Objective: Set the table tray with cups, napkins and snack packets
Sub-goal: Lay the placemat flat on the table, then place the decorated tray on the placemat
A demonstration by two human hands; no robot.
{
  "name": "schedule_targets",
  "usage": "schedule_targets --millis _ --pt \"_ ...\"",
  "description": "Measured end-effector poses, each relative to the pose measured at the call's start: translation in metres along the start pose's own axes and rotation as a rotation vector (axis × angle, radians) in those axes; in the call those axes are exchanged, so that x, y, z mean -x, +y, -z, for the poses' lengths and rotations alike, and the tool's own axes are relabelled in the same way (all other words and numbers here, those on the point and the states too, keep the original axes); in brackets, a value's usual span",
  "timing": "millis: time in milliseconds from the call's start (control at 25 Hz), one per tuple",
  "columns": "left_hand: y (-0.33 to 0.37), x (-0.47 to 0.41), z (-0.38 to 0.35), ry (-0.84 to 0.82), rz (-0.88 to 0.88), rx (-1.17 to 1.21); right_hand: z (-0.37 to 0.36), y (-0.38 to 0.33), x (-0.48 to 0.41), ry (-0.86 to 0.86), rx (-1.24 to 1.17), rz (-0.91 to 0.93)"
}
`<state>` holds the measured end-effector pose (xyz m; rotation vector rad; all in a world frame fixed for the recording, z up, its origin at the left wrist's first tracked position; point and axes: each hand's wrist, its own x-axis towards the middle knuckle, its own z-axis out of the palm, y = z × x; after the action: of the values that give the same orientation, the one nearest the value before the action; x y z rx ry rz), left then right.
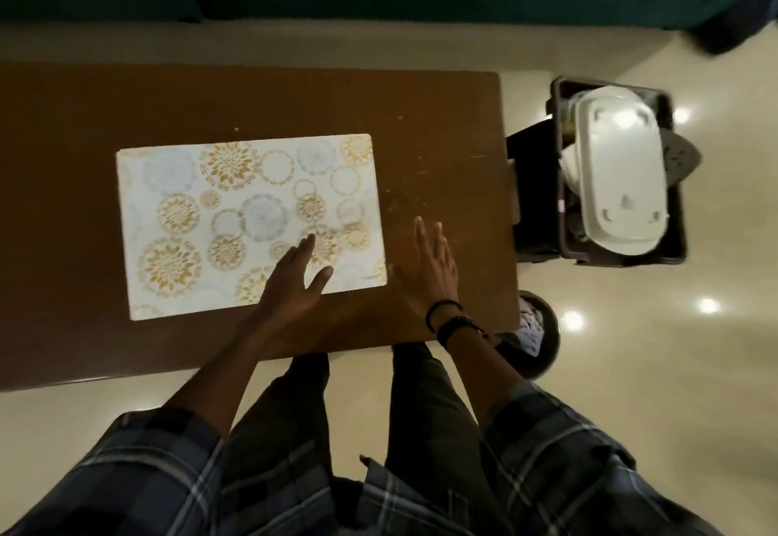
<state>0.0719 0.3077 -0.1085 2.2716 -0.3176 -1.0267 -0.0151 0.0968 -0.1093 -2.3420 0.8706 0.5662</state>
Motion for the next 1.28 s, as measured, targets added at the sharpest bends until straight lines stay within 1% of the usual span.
schedule_targets --millis 200,360,440,520,600,680,800,840,920,960,1080,1160,1200,1280 --pt "0.094 -0.018 -0.039 -0.046 -0.063 -0.053 0.058 0.078 -0.007 0.082 -0.085 -0.123" --pt "0.160 -0.040 -0.077 -0.111 -0.102 -0.007 0.104 0.147 -0.023 0.267 -0.215 -0.217" --pt "0.191 -0.051 -0.099 -0.125 -0.114 0.028 0.124 0.186 -0.034 0.319 -0.319 -0.310" --pt "0.216 -0.060 -0.119 -0.147 -0.142 0.028 0.143 0.223 -0.049 0.349 -0.493 -0.441" --pt "0.234 -0.067 -0.136 -0.181 -0.155 0.028 0.148 0.266 -0.066 0.422 -0.633 -0.545" --pt "0.249 -0.075 -0.157 -0.193 -0.152 0.049 0.152 0.304 -0.080 0.467 -0.652 -0.618" --pt "0.264 -0.082 -0.184 -0.188 -0.143 0.061 0.183 0.313 -0.085 0.475 -0.581 -0.662" --pt "0.268 -0.084 -0.190 -0.190 -0.144 0.061 0.188 0.322 -0.091 0.509 -0.594 -0.676" --pt "0.273 -0.084 -0.198 -0.202 -0.140 0.053 0.198 0.333 -0.100 0.565 -0.730 -0.716" --pt "0.275 -0.084 -0.201 -0.210 -0.134 0.040 0.200 0.339 -0.103 0.563 -0.829 -0.731" --pt "0.275 -0.083 -0.203 -0.226 -0.115 0.032 0.203 0.350 -0.104 0.445 -1.203 -0.773" --pt "0.273 -0.084 -0.200 -0.227 -0.098 0.047 0.203 0.347 -0.098 0.379 -1.406 -0.770" --pt "0.270 -0.084 -0.198 -0.223 -0.086 0.046 0.202 0.345 -0.096 0.388 -1.500 -0.763" --pt "0.265 -0.084 -0.192 -0.206 -0.056 0.053 0.201 0.337 -0.094 0.410 -1.596 -0.735"
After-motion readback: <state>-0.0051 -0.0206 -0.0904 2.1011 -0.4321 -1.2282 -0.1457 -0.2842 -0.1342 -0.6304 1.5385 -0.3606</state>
